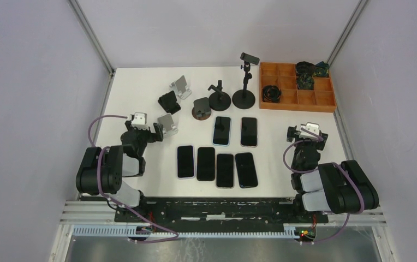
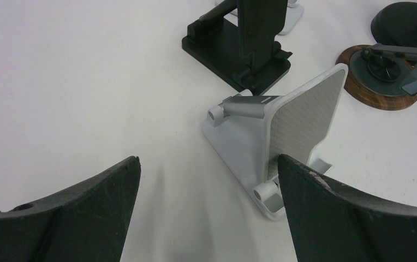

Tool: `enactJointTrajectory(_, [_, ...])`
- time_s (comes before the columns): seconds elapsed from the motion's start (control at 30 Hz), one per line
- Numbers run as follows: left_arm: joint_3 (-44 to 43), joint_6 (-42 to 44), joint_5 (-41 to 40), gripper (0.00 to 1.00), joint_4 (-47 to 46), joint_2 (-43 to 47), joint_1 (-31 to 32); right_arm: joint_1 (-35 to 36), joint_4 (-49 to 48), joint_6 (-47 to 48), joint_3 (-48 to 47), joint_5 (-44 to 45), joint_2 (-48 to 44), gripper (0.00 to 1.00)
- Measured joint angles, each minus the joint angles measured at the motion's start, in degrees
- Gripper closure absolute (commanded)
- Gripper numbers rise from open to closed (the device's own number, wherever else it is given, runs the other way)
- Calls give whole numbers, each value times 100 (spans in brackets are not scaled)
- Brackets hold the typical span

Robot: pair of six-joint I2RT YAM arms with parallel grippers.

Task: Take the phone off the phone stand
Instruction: Reset both arms

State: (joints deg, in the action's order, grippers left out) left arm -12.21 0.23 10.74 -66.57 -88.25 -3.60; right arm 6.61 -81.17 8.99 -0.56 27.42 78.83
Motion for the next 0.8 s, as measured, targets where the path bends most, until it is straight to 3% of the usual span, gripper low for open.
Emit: enactJointTrajectory(0.8, [-2, 0, -72, 0, 4, 0, 48, -2, 111, -11, 0, -219, -4, 2])
